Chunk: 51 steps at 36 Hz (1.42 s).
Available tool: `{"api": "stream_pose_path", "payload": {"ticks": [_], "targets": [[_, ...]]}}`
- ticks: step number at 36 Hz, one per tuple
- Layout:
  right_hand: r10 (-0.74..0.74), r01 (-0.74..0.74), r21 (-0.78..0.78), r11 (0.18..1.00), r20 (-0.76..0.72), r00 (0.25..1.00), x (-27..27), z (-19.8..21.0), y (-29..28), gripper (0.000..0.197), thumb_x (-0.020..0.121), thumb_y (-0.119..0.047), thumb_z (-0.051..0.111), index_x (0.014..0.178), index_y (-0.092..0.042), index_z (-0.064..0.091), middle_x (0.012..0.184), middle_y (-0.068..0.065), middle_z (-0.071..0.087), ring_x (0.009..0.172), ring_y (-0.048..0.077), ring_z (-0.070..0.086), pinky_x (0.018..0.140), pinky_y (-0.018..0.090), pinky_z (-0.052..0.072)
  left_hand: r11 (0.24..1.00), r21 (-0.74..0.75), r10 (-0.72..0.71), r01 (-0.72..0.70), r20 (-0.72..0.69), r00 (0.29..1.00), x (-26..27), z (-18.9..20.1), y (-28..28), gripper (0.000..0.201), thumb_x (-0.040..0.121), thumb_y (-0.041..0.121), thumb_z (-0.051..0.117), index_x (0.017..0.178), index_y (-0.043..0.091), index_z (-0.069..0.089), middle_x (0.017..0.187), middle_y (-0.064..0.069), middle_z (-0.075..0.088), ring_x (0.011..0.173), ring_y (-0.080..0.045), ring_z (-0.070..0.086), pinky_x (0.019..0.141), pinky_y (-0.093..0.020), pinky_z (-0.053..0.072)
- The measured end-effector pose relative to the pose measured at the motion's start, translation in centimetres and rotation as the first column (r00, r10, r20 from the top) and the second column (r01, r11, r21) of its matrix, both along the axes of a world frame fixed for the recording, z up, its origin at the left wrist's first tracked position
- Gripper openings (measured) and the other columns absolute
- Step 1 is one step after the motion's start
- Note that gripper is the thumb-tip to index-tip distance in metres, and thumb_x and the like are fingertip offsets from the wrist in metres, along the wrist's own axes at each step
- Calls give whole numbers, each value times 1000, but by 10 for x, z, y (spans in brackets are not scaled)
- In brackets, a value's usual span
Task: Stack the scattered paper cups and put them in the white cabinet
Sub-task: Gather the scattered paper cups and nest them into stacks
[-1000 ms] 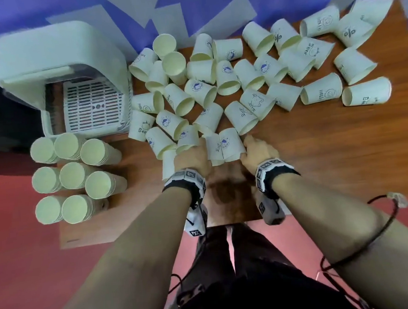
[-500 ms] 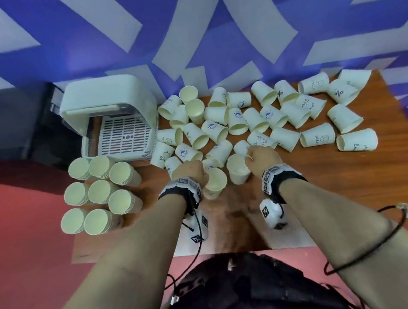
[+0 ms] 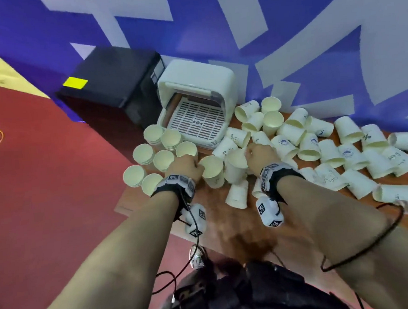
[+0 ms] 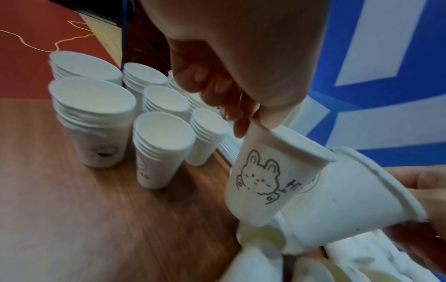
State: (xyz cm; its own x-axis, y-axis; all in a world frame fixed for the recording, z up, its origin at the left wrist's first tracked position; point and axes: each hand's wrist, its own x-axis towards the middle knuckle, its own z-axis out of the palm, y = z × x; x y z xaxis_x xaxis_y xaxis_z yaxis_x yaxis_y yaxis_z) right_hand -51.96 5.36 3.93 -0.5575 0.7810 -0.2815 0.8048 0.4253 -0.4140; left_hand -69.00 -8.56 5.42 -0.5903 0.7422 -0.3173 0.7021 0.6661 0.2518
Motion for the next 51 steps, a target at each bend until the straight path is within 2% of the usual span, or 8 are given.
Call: {"api": "stream_pose_path", "payload": {"ticks": [3,9,14,21,25,32,40,51], "targets": [[43,-44,5,999,13,999,-40,7,-9,26,99,-19,43,102,-3,63,102,18,67,94,34,62,67,29,37,998,39,46,-47,28,999,-37,2,-17,26,82,33,56,68,11,58,71,-7,56,70,-29,56,56,-29,39],[18,-18,32,999,16,1000,-106,15,-26,24,98,-22,43,106,-10,62,103,18,67,92,34,62,74,36,49,987,98,119,-127,85,989,-96,2,-41,23,80,29,56,66,12,51,60,-5,53,62,-29,55,53,-29,40],[-58,57,35,998,27,998,-134,15,-34,27,98,-21,43,114,-12,62,108,18,65,98,35,61,80,37,49,990,58,118,-129,173,978,-124,-4,-50,21,81,32,56,78,12,62,76,-6,64,72,-28,62,67,-33,52],[-182,182,12,983,2,983,-146,13,-30,25,95,-17,44,105,-6,65,105,19,66,96,36,61,74,34,46,998,-18,56,-54,147,987,-125,-22,-46,22,81,36,56,83,15,64,81,-6,65,76,-28,61,63,-29,43],[-201,201,-3,979,-36,979,-151,12,-26,27,95,-22,44,102,-8,66,103,18,66,95,37,61,81,41,53,997,-53,61,-54,149,987,-124,-29,-41,26,78,41,55,82,16,64,80,-5,65,74,-28,61,65,-33,52],[-175,175,-7,985,-51,983,-170,5,-20,27,97,-21,45,101,-8,68,101,17,67,92,35,61,70,33,46,993,-107,74,-54,190,979,-137,-36,-41,31,78,46,57,80,16,64,78,-3,65,73,-25,61,61,-30,46],[-59,60,-19,998,32,998,-185,-5,-14,27,95,-27,47,108,-11,64,102,14,66,94,33,62,80,37,53,989,-118,109,-86,208,972,-145,-38,-32,25,77,39,57,82,16,64,78,-4,63,74,-25,59,62,-30,45],[-69,71,-76,995,31,997,-177,-17,-6,20,88,-25,53,97,-13,66,89,8,62,79,28,58,72,32,53,991,-97,113,-96,194,975,-142,-37,-19,19,81,34,56,81,16,63,79,-5,65,74,-27,61,60,-29,44]]}}
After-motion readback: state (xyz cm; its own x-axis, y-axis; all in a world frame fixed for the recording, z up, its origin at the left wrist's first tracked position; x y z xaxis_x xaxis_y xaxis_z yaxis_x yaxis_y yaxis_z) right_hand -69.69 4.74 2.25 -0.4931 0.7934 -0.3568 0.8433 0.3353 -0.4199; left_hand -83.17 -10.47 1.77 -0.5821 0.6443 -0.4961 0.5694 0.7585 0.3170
